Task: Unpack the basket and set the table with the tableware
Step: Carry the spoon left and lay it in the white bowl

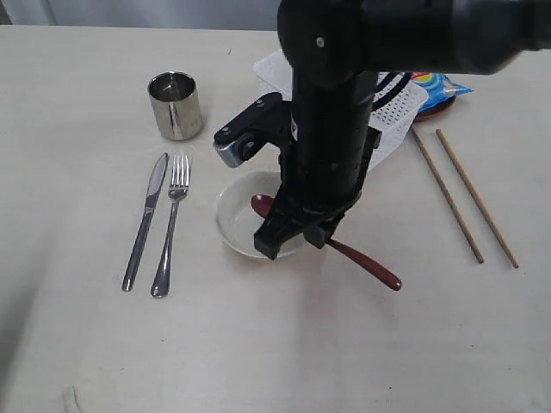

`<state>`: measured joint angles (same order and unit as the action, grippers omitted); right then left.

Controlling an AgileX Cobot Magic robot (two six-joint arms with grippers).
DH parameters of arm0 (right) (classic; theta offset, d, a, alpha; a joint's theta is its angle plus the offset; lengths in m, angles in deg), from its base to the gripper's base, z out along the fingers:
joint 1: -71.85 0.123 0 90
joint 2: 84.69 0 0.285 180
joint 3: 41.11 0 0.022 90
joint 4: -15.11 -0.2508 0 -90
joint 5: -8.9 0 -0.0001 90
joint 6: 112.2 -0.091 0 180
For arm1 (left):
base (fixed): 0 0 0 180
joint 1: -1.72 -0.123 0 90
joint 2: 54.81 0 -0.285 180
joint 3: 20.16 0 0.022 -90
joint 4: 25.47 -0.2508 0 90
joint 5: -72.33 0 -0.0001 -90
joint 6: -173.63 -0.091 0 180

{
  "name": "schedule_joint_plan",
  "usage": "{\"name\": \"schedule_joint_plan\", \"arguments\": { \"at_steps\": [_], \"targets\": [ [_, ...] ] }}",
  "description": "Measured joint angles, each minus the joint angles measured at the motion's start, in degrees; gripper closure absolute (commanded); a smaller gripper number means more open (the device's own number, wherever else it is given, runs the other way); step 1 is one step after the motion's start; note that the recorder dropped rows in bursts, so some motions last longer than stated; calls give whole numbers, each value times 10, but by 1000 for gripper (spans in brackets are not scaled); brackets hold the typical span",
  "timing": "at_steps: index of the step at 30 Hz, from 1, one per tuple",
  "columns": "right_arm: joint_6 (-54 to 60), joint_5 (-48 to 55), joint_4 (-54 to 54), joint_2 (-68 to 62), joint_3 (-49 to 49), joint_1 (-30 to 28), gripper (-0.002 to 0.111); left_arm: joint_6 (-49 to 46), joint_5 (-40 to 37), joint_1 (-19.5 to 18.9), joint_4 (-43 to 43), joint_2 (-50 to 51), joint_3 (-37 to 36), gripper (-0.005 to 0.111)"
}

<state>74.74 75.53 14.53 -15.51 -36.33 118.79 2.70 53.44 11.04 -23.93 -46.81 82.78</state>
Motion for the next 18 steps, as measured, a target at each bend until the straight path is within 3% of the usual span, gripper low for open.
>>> {"name": "schedule_joint_plan", "arguments": {
  "at_steps": [9, 18],
  "targets": [
    [-23, 24, 25, -71, -86, 0, 101, 0, 0, 0, 0, 0, 0, 107],
    [-40, 29, 30, -94, -97, 0, 101, 0, 0, 0, 0, 0, 0, 107]
  ]
}}
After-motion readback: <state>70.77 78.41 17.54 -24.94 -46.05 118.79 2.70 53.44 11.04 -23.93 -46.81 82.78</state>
